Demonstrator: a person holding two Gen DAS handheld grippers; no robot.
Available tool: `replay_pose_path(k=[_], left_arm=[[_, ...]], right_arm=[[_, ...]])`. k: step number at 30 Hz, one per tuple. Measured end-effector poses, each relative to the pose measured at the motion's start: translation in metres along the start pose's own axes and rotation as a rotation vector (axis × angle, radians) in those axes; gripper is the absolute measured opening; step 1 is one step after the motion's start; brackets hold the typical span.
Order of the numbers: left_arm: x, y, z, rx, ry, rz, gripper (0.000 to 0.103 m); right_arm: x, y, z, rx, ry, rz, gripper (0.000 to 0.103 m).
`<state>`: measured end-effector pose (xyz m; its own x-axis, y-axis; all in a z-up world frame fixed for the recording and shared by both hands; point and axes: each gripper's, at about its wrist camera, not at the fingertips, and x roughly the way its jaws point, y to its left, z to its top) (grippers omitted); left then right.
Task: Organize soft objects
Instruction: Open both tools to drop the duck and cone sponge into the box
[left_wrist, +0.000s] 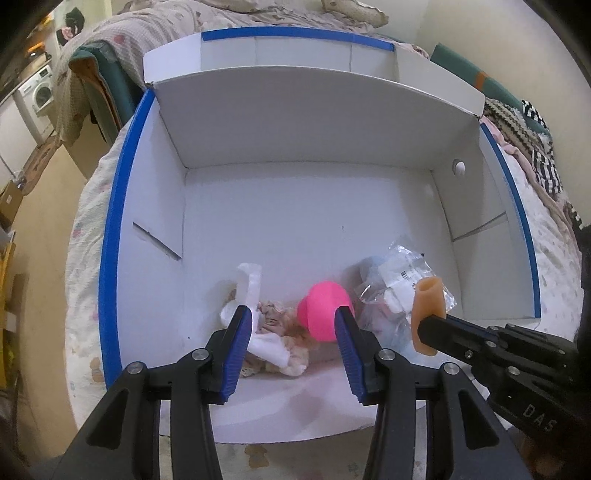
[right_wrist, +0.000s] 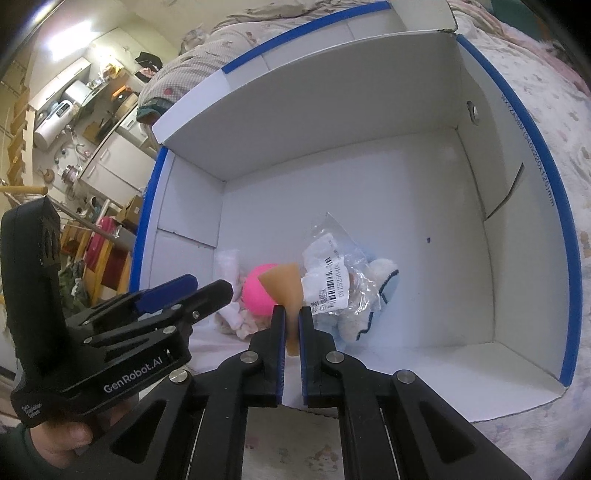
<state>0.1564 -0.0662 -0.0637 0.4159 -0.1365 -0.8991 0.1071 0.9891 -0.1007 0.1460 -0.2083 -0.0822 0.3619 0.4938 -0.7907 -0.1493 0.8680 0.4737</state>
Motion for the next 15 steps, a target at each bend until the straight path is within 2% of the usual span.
replay_pose_path(k=[15], left_arm=[[-0.0081,-0.0016,-0.0008,0.010,-0.021,0.003,0.063]], right_arm=[[-0.0057,-0.0028,0.0021,0.040,-0.029,0.051,0.022]])
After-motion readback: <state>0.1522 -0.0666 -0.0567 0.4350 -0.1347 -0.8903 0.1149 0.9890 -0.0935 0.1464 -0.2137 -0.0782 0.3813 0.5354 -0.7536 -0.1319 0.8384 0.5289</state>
